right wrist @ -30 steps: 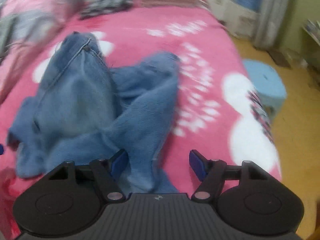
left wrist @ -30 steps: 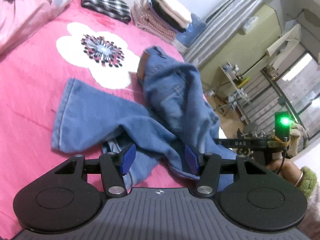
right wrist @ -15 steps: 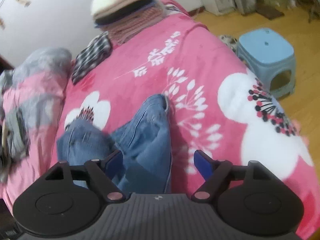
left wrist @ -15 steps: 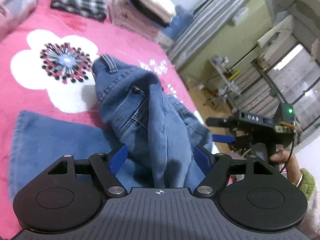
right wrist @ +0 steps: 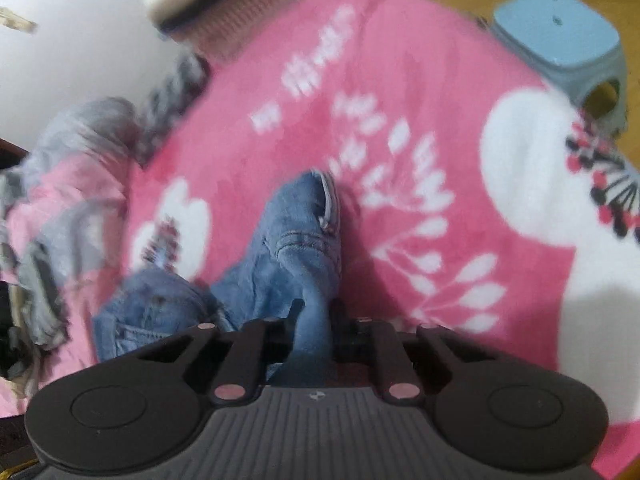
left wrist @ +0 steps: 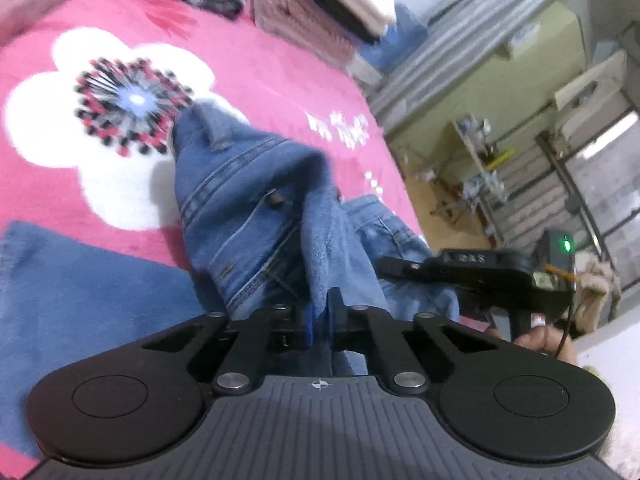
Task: Fold clothes
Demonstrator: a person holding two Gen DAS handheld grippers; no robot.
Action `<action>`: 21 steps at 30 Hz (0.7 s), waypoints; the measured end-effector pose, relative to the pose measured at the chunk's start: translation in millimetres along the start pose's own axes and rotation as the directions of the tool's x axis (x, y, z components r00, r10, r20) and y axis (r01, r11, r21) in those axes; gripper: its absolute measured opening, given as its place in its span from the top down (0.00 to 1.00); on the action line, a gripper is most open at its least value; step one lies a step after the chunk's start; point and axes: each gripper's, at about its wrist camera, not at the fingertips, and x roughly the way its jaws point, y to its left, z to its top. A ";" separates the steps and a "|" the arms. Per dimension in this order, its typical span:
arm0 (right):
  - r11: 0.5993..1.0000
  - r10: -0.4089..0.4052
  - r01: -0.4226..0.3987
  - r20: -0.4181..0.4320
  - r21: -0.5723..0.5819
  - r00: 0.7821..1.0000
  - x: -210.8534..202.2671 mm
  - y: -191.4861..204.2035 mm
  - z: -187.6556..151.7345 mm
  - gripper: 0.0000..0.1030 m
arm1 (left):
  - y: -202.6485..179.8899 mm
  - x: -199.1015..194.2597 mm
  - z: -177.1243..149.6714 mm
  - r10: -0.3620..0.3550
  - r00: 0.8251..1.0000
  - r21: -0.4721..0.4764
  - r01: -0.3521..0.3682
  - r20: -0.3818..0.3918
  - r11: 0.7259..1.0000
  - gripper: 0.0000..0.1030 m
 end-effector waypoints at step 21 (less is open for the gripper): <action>0.992 0.070 -0.070 0.000 0.107 0.998 -22.6 -26.7 -27.7 0.45 | 71.9 -44.1 -17.7 0.013 0.999 -0.206 -0.019 -0.033 0.978 0.43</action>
